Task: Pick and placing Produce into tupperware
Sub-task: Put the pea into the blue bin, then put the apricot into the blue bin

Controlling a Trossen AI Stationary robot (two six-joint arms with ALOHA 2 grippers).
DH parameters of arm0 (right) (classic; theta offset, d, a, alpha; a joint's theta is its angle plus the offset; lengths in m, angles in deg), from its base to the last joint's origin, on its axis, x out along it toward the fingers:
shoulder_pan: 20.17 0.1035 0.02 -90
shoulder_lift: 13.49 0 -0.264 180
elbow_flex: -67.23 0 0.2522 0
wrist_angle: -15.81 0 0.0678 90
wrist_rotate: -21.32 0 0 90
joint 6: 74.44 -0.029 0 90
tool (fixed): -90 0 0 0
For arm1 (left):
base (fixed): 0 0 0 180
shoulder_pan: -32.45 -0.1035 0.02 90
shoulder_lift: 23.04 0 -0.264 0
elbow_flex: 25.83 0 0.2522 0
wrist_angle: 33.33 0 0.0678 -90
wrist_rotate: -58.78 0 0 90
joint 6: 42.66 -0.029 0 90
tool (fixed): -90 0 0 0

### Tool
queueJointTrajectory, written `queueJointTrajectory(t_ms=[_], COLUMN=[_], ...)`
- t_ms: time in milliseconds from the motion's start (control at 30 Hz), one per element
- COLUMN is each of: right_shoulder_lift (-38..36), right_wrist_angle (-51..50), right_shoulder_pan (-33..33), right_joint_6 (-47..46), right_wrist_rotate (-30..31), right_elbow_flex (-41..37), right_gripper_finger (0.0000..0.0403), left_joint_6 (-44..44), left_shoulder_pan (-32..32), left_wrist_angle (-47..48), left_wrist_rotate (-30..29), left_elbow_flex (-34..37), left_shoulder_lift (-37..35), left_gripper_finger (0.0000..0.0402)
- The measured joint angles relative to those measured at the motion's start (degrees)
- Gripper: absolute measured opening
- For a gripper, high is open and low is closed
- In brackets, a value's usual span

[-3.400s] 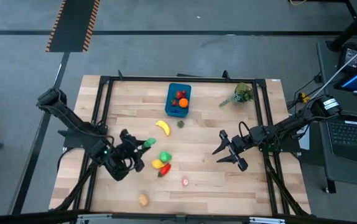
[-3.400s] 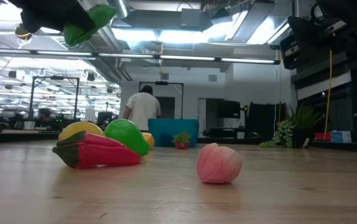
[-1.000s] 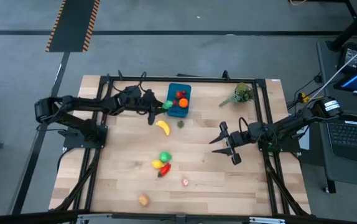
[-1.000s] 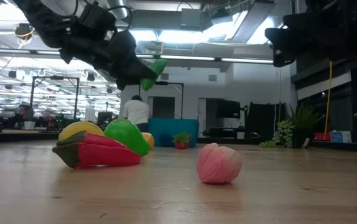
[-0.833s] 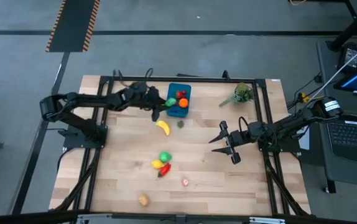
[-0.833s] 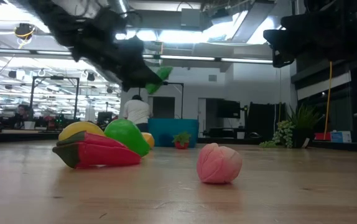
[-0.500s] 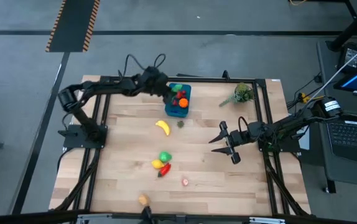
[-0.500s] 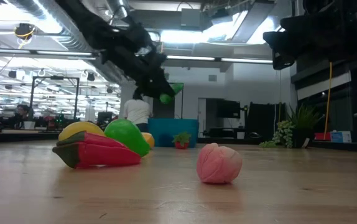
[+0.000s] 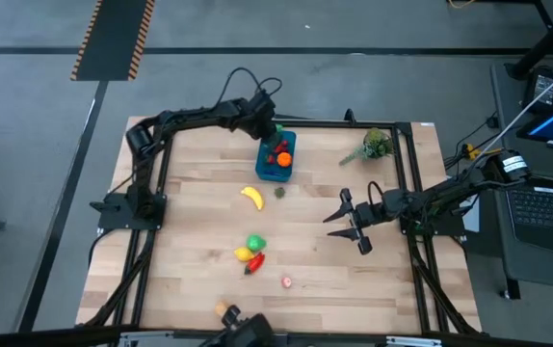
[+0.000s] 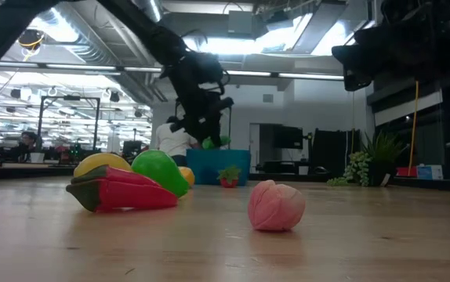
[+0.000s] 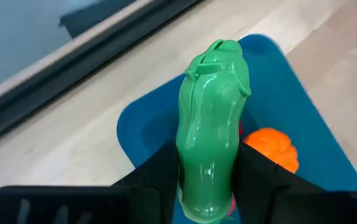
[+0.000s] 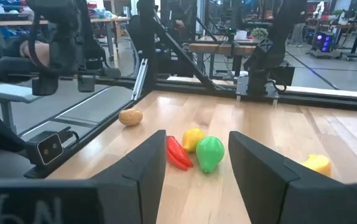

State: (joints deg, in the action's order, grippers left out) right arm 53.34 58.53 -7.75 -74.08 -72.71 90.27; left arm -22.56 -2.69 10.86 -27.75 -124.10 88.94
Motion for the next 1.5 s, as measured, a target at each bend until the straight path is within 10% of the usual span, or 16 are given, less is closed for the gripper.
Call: queueJointTrajectory(t_ms=[1500], right_shoulder_lift=[0.0], right_wrist_angle=[-2.2], right_shoulder_pan=[0.0], right_joint_6=[0.0], right_wrist_rotate=[-0.02], right_elbow_flex=[0.0], right_gripper_finger=[0.0177], left_joint_6=[-4.18], left_shoulder_pan=[2.16], left_wrist_angle=[16.32], left_wrist_rotate=[2.25], left_elbow_flex=[-12.66], left_shoulder_lift=[6.56], left_gripper_finger=[0.0157])
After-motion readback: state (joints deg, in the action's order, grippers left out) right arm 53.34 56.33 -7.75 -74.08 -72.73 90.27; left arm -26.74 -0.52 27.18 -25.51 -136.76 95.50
